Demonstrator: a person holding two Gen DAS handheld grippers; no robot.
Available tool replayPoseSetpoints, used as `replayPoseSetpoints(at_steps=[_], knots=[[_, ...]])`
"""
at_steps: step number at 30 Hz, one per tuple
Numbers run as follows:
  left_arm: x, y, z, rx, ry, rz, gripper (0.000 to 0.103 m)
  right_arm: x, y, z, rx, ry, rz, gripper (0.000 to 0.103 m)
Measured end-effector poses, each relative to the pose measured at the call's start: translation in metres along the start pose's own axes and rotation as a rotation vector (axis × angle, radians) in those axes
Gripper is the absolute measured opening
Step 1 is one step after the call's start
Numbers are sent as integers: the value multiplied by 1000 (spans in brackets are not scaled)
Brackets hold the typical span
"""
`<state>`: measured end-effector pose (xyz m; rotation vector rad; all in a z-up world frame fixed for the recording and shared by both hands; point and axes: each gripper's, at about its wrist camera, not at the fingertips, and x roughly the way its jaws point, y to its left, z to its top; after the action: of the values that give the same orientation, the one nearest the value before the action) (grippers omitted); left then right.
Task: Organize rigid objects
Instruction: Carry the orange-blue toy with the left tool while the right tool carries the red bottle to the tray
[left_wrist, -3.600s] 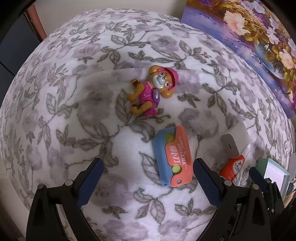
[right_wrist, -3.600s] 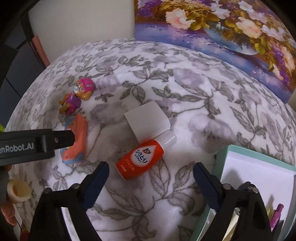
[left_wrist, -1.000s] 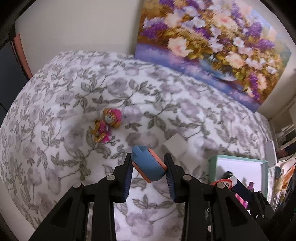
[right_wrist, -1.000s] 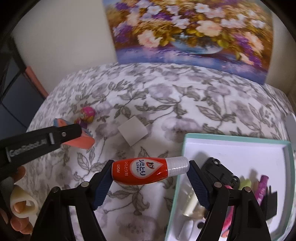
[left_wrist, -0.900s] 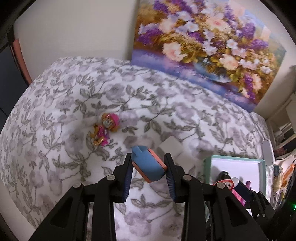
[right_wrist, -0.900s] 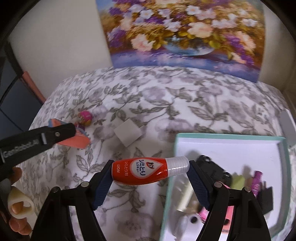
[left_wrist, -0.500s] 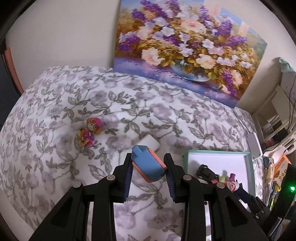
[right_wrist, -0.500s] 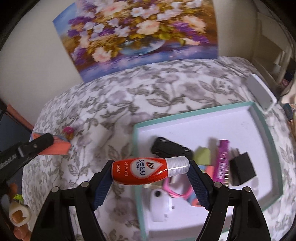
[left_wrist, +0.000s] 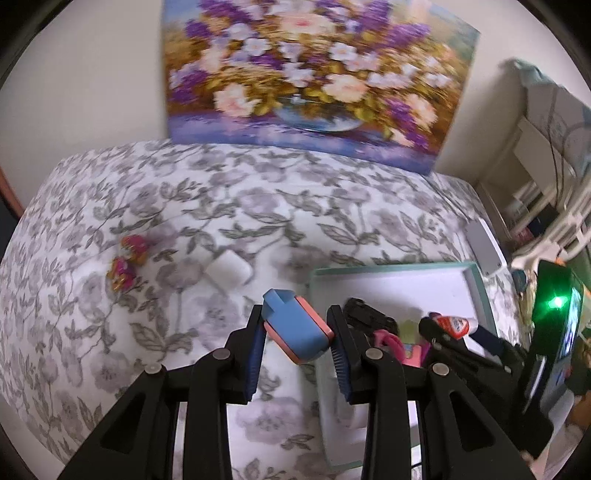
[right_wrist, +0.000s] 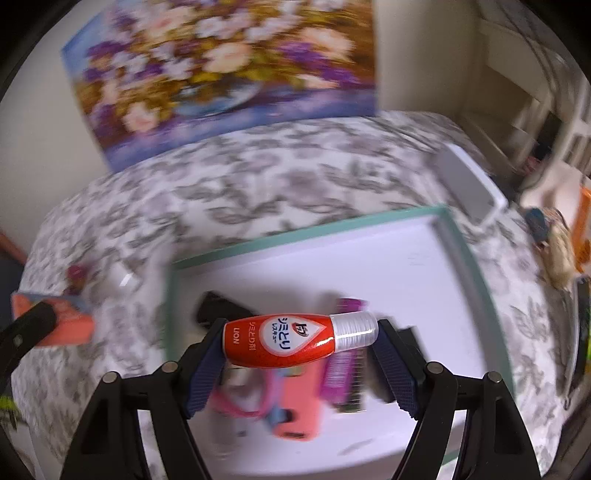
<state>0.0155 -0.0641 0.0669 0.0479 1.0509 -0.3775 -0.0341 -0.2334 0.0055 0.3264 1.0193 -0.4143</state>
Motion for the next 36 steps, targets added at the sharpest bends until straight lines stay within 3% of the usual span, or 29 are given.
replayPoseSetpoints(at_steps=[5,14,36], knots=[[5,-34,-10,72,25,-47,35,4,-34,2,59,-5,-57,80],[15,-86,-27,164,86,-137,35,8,-69,2,134,4,-79,80],[41,-103,-36,177,174,-143,35,20,-85,-3,149,35,-64,81]])
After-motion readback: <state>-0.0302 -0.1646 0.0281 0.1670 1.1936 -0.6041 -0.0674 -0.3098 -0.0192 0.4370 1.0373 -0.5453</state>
